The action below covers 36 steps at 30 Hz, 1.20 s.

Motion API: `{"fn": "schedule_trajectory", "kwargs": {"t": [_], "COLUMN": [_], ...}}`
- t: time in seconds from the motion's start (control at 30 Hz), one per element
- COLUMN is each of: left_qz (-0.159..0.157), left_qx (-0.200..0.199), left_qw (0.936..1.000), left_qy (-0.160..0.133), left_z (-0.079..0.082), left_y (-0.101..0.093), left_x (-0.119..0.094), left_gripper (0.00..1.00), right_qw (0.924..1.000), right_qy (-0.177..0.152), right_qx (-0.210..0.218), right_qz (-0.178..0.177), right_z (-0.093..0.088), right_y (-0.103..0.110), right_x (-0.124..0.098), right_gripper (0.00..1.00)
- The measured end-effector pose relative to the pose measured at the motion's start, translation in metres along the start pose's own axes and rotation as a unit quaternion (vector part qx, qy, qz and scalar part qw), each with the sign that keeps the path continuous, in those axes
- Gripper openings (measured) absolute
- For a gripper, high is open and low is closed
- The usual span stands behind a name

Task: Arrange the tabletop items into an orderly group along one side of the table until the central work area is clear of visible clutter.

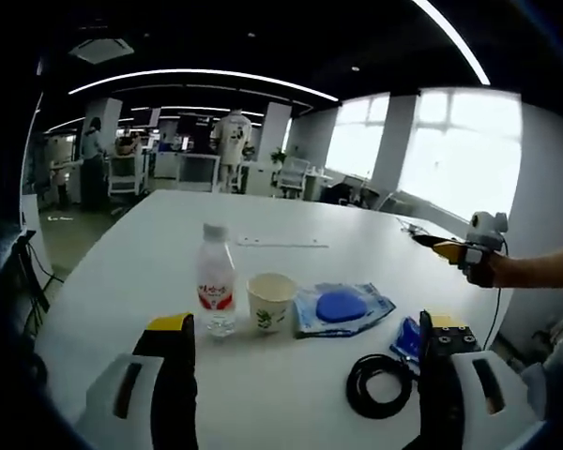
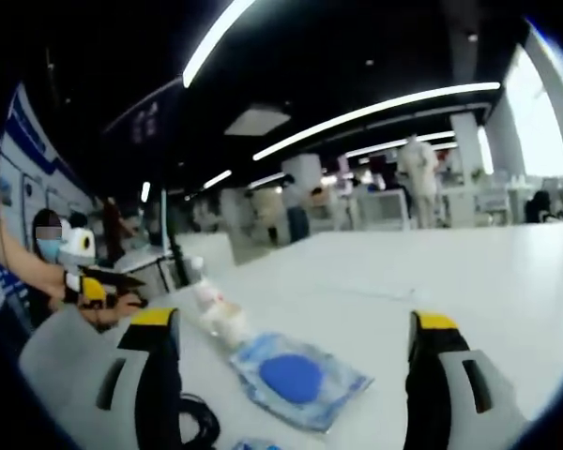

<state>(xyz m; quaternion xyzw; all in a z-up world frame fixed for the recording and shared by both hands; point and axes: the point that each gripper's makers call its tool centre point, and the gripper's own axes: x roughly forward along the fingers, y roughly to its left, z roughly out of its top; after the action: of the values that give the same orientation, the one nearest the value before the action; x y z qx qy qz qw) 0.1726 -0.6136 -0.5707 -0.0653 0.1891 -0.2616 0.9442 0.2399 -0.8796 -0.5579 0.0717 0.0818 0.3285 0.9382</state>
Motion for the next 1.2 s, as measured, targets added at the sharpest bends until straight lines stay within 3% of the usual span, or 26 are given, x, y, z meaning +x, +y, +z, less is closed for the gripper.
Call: {"fn": "schedule_trajectory", "kwargs": {"t": [0.2, 0.53, 0.87, 1.2], "left_qz": [-0.005, -0.007, -0.012, -0.024], "left_qx": [-0.003, -0.013, -0.021, -0.022], "left_qw": [0.9998, 0.9994, 0.9993, 0.9984], "left_qy": [0.021, 0.032, 0.029, 0.046], "left_z": [-0.008, -0.027, -0.026, -0.038], "left_y": [0.002, -0.002, -0.004, -0.008], "left_x": [-0.01, -0.022, -0.022, -0.016], "left_gripper": [0.92, 0.92, 0.93, 0.93], "right_qw": [0.9999, 0.9992, 0.9994, 0.9978], "right_qy": [0.011, 0.037, 0.033, 0.066], "right_qx": [-0.005, -0.009, -0.004, -0.001], "right_qz": [0.007, 0.013, 0.006, 0.005], "right_z": [-0.004, -0.028, -0.028, -0.059], "right_y": [0.014, 0.035, 0.035, 0.045], "right_x": [-0.011, -0.031, -0.032, -0.045], "right_gripper": [0.96, 0.91, 0.91, 0.9]}}
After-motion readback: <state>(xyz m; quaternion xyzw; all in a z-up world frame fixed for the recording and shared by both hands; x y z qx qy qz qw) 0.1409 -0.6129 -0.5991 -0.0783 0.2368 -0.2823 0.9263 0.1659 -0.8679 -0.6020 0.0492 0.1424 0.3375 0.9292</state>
